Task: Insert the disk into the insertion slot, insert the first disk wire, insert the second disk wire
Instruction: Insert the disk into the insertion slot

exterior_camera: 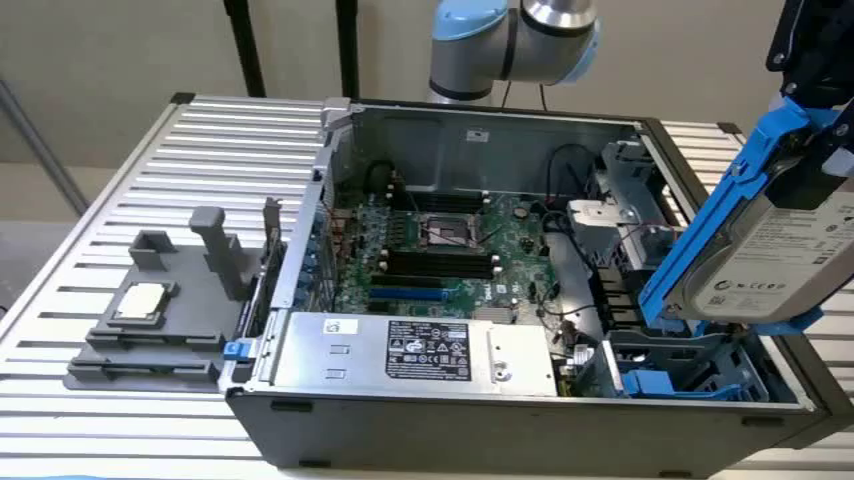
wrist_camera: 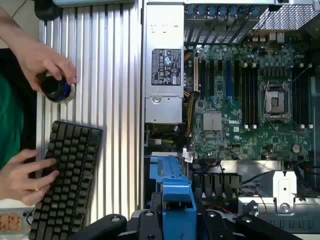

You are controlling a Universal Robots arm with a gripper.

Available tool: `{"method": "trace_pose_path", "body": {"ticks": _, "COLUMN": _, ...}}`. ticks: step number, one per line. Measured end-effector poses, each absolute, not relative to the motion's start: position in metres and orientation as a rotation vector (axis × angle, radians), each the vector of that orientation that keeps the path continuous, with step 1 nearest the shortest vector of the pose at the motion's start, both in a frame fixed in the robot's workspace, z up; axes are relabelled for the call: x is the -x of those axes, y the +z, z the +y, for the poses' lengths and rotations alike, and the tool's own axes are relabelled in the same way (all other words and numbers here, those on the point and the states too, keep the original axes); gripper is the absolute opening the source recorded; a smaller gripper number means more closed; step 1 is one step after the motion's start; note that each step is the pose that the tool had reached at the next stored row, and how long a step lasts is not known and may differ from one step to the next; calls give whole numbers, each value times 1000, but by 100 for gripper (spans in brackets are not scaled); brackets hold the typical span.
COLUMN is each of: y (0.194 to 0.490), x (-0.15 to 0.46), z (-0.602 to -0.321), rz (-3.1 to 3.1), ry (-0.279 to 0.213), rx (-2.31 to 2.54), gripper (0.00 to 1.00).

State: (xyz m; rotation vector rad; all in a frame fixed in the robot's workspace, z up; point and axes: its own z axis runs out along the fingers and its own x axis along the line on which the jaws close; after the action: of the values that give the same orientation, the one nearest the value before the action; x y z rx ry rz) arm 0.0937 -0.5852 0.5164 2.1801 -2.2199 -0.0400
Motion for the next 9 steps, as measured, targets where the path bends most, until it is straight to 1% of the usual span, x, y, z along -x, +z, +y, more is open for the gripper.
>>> {"method": "trace_pose_path", "body": {"ticks": 9, "y": 516, "x": -94, "z": -585, "rz": -2220, "ry": -40, "rx": -2180, "gripper": 33}}
